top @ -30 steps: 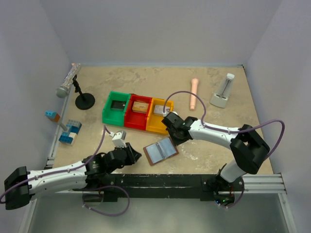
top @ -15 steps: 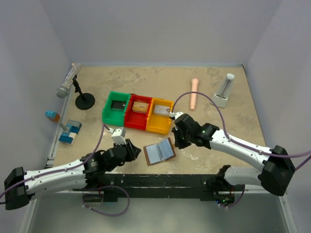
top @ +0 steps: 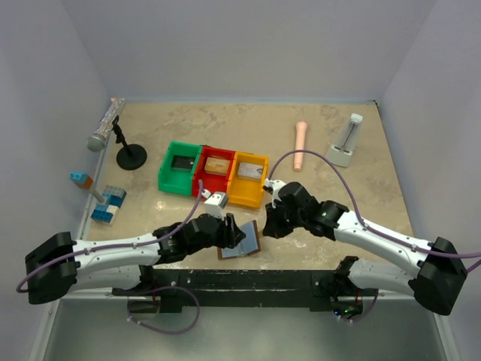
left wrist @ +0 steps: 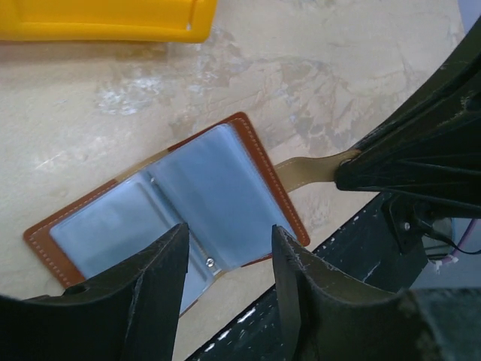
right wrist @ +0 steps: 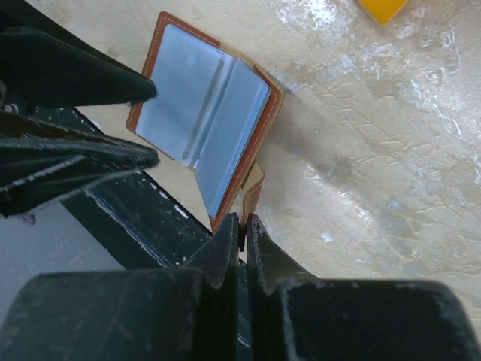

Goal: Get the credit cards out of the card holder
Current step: Remove the credit card from the card holder.

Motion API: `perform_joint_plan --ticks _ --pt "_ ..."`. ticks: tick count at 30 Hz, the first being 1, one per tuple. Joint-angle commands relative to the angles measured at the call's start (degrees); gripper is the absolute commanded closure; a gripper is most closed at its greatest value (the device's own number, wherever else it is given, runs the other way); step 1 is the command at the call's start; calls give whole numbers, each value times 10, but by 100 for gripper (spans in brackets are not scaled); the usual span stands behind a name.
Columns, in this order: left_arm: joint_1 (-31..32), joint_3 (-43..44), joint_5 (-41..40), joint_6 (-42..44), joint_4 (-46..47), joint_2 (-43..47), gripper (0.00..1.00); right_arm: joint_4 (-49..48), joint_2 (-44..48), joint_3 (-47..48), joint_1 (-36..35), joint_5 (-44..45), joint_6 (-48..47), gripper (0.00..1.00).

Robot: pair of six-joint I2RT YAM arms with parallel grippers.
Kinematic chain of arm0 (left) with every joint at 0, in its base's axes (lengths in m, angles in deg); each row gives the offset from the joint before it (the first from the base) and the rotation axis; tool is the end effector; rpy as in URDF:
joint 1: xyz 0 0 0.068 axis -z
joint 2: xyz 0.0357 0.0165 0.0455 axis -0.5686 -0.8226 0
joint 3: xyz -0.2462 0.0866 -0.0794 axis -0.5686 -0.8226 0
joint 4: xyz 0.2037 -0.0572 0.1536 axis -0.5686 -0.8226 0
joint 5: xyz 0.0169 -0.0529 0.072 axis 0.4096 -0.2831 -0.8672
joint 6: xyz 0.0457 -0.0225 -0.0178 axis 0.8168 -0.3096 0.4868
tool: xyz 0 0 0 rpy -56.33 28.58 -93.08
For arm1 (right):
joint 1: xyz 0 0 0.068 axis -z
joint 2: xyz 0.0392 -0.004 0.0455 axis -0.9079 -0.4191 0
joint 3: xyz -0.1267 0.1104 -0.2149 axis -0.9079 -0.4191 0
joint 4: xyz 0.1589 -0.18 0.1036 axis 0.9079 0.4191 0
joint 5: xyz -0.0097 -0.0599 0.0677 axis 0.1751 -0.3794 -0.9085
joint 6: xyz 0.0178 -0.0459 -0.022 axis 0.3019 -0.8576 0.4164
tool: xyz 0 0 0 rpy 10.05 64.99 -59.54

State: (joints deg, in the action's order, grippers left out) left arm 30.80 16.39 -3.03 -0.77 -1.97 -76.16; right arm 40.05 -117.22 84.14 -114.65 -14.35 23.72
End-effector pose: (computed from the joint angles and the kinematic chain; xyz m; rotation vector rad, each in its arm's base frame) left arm 0.0949 -0.1855 0.1862 0.1238 2.2446 -0.8998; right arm 0.1391 0.1715 0.2278 -0.5958 2.4914 0.7627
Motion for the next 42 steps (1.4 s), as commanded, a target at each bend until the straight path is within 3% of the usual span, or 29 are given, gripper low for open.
perform_joint_plan --ticks 1,10,24,42 --pt "4 54 57 24 54 -45 47 -42 21 -9 -1 -28 11 100" --pt "4 51 82 17 81 -72 45 -54 36 -9 -1 -46 21 100" --pt "4 -4 20 -46 61 -49 46 -63 34 -16 -1 -50 27 100" --pt "4 33 31 -23 63 -82 44 -66 32 -11 -3 -69 32 100"
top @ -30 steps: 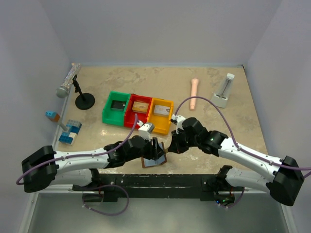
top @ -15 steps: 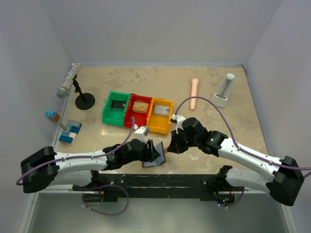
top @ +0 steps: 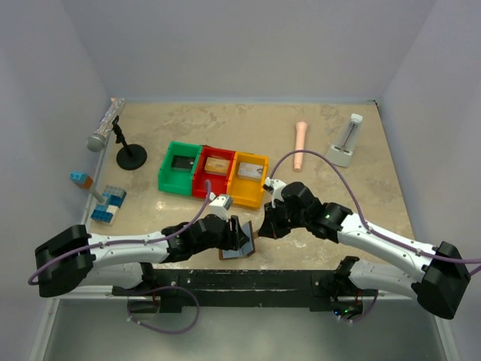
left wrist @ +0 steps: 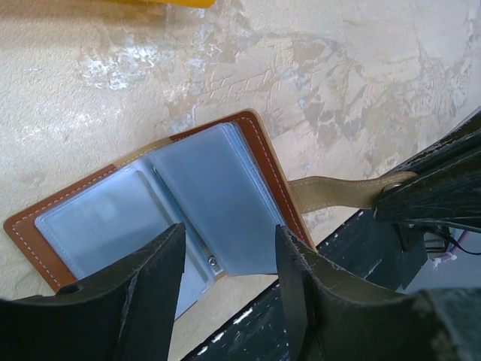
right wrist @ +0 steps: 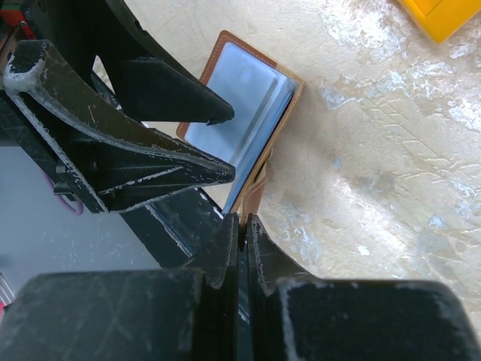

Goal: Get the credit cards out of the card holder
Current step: Remove the credit card from the card holder.

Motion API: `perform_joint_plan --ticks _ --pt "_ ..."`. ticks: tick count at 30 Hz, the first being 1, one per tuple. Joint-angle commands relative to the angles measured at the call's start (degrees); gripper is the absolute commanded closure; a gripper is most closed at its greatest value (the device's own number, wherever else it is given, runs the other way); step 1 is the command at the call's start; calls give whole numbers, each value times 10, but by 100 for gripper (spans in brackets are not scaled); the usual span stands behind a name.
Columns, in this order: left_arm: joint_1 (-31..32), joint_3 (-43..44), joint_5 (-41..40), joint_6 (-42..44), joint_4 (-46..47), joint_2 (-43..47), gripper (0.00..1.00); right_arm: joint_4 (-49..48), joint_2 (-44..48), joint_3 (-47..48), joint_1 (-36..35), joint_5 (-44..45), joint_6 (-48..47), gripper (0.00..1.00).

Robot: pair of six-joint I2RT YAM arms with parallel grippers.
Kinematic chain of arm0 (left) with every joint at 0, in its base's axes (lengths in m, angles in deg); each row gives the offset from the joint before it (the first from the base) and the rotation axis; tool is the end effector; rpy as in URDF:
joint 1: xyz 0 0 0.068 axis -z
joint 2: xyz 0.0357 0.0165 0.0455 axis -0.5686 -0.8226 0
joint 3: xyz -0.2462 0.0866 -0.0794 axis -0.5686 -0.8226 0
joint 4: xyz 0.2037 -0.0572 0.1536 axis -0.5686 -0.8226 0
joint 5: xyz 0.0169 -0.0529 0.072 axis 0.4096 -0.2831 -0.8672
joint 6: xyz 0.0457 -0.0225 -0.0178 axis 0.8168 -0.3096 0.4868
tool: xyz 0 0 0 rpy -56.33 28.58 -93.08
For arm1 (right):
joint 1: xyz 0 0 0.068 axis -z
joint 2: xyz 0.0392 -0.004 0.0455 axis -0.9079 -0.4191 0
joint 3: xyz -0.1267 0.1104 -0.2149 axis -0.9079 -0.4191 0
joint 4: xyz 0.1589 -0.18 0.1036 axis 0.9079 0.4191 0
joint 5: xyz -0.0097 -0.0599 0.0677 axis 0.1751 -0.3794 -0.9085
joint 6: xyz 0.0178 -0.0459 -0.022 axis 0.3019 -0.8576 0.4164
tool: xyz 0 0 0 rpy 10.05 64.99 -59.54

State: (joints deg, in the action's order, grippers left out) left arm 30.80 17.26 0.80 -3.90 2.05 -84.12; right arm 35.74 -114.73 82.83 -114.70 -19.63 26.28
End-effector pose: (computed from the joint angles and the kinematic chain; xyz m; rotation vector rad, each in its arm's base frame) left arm 0.0996 -0.2012 0.1698 0.1166 2.3336 -0.9325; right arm 0.1350 0.1719 0.2352 -0.5890 2.4311 0.9363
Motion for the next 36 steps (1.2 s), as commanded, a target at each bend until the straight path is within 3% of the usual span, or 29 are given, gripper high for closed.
perform_joint_plan --ticks 1,16,22,31,36 --pt "4 25 -8 9 23 -4 44 -23 7 2 -4 -15 8 100" --pt "5 54 -10 12 -7 -44 45 -27 2 4 -9 -20 8 100" --pt "5 37 -32 2 -11 0 44 -24 8 5 -12 -21 9 100" --pt "6 56 -28 -2 -33 -21 44 -29 2 8 -14 -22 10 100" --pt "6 38 -47 -11 -40 10 44 -25 7 4 -14 -18 9 100"
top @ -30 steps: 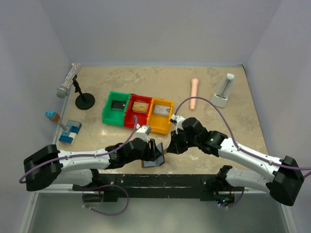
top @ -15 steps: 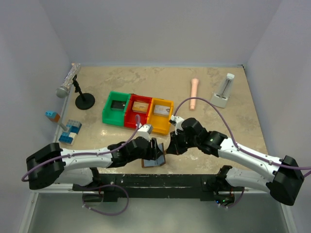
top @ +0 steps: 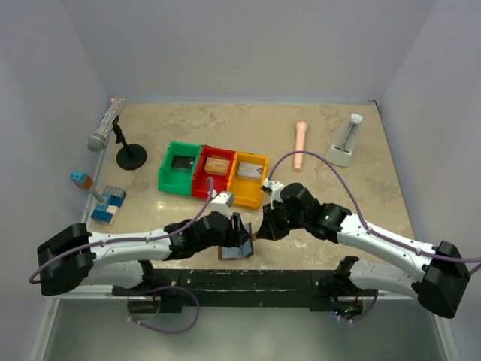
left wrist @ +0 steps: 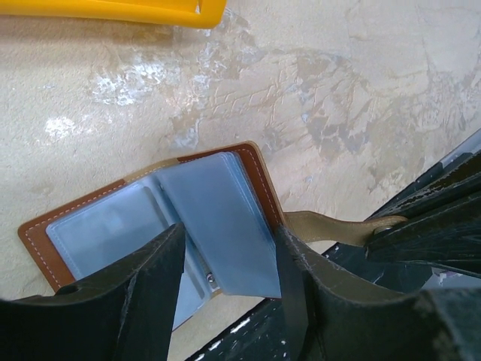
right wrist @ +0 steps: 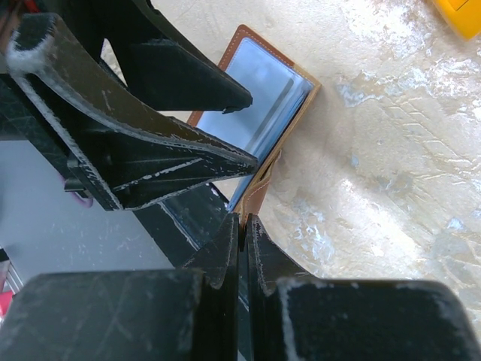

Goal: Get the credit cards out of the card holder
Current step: Remove the credit card from the card holder.

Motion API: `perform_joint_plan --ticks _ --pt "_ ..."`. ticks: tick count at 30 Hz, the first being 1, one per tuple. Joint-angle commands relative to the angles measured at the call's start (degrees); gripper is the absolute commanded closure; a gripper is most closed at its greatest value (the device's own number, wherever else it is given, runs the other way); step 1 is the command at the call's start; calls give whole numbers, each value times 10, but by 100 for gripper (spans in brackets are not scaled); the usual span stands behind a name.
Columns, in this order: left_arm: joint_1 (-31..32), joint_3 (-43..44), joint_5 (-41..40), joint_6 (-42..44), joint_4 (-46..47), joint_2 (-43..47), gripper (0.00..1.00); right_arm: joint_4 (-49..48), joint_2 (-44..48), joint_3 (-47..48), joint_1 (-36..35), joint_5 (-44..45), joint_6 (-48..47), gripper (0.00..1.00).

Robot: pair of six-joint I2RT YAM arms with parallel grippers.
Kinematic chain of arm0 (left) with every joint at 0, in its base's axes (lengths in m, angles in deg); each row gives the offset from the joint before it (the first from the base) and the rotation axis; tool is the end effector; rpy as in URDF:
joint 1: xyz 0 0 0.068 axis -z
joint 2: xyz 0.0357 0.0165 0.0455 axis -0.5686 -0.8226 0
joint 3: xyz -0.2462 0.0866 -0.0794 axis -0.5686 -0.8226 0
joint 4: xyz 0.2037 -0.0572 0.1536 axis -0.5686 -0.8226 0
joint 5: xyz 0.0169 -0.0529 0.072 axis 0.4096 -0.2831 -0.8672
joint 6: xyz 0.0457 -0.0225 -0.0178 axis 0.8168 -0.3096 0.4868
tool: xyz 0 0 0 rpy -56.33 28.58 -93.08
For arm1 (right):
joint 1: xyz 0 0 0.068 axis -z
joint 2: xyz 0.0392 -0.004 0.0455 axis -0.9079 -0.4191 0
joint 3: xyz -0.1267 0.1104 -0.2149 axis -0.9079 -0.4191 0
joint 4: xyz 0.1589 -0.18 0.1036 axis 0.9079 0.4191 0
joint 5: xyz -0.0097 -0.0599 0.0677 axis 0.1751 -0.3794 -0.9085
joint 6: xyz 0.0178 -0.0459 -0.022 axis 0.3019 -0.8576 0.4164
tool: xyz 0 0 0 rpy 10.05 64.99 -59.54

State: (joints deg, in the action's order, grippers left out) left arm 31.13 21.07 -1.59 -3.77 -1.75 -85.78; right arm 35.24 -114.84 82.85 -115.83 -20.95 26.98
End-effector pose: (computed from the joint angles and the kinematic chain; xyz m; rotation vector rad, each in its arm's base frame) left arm 0.1036 -0.2098 0.1787 0.1056 2.3368 -0.8730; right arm 0.1314 0.1756 0.2358 -0.6135 2.4315 0.9778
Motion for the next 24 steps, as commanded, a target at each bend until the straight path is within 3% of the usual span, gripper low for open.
perform_joint_plan --ticks 1,9,24 --pt "3 -3 -28 -16 -7 34 45 -19 9 3 -3 -4 2 100" --pt "3 -44 -84 -82 -94 87 44 -19 12 -7 -3 6 2 100" --pt "2 -88 -77 -106 -87 114 44 -26 9 -21 -2 8 6 100"
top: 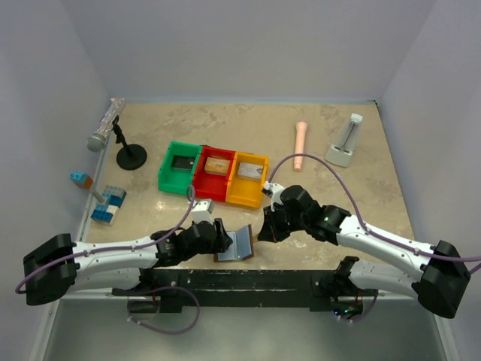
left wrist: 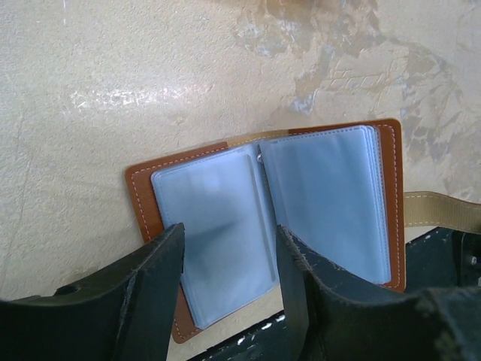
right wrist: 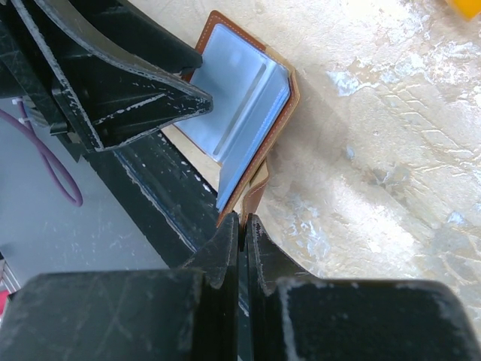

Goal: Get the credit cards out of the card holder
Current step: Remove the credit card from the card holder.

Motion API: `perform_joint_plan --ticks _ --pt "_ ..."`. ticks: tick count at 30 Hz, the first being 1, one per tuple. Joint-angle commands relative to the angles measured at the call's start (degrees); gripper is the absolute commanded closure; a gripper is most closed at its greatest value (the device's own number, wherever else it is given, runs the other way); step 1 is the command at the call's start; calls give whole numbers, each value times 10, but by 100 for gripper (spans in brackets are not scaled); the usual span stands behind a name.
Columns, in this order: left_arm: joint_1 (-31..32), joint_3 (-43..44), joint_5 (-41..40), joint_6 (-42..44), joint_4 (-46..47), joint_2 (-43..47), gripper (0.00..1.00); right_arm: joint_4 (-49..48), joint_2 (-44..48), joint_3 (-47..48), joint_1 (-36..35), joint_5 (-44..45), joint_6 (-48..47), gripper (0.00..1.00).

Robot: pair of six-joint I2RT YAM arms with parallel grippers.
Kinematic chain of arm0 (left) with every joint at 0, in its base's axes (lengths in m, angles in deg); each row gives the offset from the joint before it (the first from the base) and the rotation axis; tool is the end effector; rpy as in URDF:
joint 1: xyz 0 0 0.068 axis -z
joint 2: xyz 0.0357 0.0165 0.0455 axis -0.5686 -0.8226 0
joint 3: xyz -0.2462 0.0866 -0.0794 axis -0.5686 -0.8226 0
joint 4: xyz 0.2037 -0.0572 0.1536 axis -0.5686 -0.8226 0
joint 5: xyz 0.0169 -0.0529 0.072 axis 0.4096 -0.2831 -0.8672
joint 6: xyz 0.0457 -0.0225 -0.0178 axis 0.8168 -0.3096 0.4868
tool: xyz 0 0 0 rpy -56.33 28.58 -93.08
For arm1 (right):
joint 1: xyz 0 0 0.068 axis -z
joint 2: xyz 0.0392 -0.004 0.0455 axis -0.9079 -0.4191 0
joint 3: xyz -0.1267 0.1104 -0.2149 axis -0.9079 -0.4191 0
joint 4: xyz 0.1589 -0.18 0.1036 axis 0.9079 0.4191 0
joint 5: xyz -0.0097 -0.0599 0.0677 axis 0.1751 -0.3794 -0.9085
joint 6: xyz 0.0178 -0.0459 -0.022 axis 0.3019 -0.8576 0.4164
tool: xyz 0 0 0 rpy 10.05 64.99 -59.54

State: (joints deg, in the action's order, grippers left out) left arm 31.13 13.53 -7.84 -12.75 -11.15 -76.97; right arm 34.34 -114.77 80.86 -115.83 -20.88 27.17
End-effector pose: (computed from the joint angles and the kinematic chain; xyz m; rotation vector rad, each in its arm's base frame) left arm 0.0886 -0.1675 0.1550 -0.1110 2.4063 -0.7185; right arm 0.1297 0.1734 0.2258 -0.6097 2.4516 0.9678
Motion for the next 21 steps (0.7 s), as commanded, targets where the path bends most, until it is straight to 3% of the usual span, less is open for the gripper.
perform_joint_plan --ticks 1,21 --pt "2 -16 -17 -17 4 33 44 -17 8 -1 -3 8 3 100" --pt "2 -16 6 -4 23 3 44 -18 5 -5 -3 9 4 100"
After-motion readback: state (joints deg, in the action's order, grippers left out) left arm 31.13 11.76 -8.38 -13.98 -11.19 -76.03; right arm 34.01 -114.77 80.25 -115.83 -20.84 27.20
